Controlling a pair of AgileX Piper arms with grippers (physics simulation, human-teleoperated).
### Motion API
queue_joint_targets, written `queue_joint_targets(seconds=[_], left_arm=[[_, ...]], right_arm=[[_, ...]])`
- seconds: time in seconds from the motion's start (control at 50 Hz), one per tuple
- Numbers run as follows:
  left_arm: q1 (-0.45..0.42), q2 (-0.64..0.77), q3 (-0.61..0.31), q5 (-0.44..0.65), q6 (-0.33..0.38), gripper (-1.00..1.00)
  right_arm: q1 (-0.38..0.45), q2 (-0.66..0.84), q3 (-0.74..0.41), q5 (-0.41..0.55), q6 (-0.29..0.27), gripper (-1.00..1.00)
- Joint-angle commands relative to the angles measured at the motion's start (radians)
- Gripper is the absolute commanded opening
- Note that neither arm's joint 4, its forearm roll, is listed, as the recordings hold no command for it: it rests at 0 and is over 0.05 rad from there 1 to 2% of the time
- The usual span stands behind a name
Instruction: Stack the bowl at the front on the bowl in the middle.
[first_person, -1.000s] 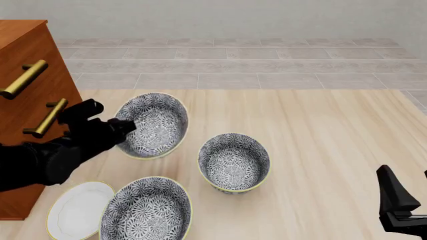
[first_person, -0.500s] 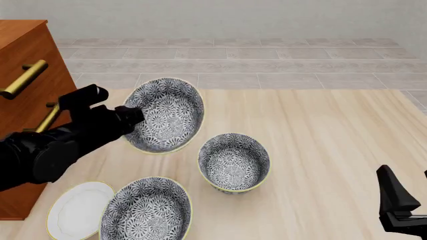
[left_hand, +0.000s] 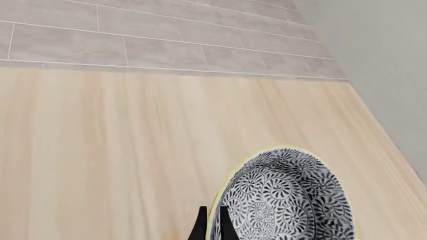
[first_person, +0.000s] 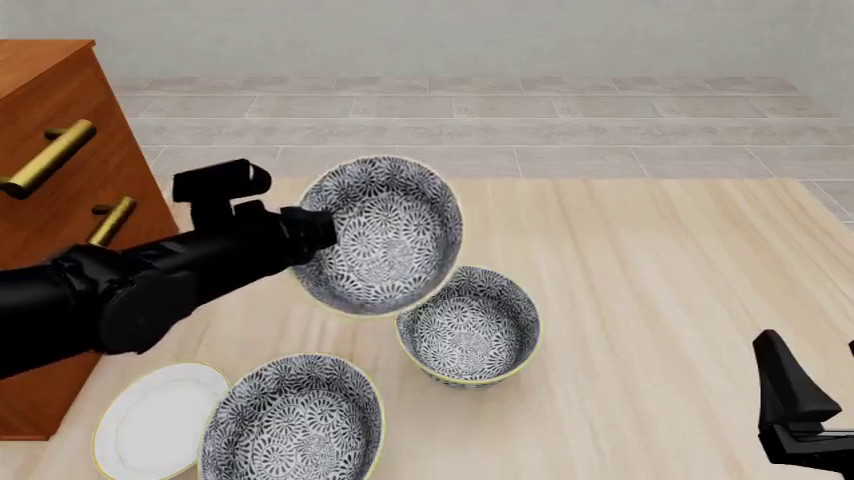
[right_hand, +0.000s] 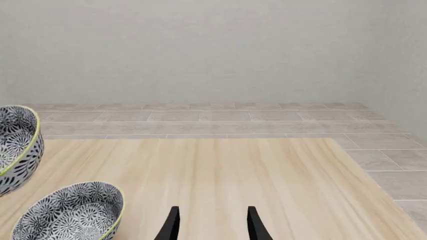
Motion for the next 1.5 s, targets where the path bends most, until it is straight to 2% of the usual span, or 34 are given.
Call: queue_joint_targets(seconds=[0.02,1.28,1.5], left_arm=[[-0.061,0.054,-0.05,-0.001,0.009,-1.0],[-0.206,0.235,-0.086,-0.071,-0.012,-1.0],[-0.208,0.268,-0.102,-0.078,-0.009,-1.0]], right_arm=[[0.0,0.0,0.0,0.0,0.0,1.0],[0.0,0.0,0.0,0.0,0.0,1.0],[0.0,0.0,0.0,0.0,0.0,1.0]])
